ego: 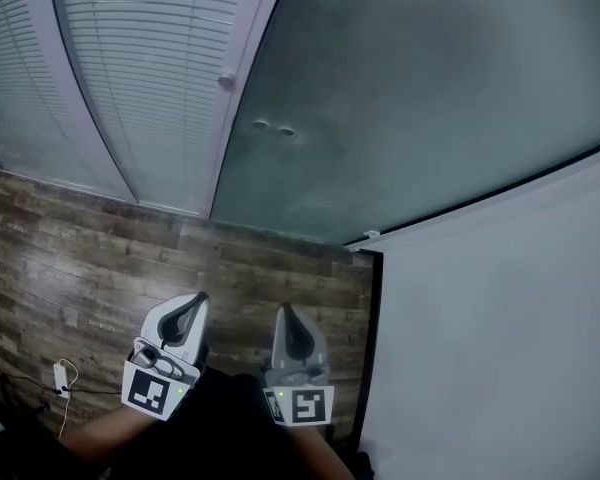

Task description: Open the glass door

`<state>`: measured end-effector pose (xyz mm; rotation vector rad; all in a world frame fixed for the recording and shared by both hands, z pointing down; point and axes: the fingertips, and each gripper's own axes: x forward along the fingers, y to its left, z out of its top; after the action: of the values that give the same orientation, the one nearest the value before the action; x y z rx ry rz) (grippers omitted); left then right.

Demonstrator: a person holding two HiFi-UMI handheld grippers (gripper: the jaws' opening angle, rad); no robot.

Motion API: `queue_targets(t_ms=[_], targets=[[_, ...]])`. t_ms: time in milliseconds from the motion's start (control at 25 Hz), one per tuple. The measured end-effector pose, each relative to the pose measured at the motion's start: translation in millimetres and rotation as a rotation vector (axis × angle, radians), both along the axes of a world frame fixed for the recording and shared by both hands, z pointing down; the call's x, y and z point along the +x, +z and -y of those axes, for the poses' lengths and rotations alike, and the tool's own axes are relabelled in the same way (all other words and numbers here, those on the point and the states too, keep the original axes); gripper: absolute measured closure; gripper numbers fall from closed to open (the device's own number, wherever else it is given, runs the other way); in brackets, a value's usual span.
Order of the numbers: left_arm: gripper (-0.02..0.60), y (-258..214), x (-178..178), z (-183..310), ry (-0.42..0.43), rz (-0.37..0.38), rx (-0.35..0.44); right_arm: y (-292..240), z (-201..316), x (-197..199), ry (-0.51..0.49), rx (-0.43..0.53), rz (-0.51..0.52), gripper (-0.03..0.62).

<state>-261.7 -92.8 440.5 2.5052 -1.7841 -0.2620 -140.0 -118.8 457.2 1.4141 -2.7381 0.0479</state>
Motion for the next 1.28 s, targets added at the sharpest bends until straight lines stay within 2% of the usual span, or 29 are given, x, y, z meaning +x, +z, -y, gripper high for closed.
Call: queue_targets(t_ms=[160,400,680,960,1120,1280], targets=[[0.581,23.8,-2.3,4.4,-0.011,-0.005,-0.010,21.3,5.2,-5.6,-0.008,-0.001,-0.006,0.592],[0.581,2.4,-19.8,26.8,-0.017,0.004,-0.017,5.2,20.8,-23.3,-0.016,-0.029,-0.011,0.591],[0.581,-2.0,-5.7,39.1,-0.011,0.016,-0.027,0.6,40.4,-22.4,-0.021,-0.029,-0.002,0.592],[0.581,1.7,-2.8,61.0,-0.110,-0.010,-0.032,7.4,85.6,-15.6,-0.065,-0.009,0.000,0.591],[0.581,1.6,0.1,75.1,-0.143,0.016,-0.011,25.3,119.3,-20.0,-0.097,-0.014,-0.016,0.591],[0.581,0.3,0.4,90.3,-0.163,0.025,-0.024,30.7,153.2,-28.1,-0.109,-0.011,-0.024,0.591]])
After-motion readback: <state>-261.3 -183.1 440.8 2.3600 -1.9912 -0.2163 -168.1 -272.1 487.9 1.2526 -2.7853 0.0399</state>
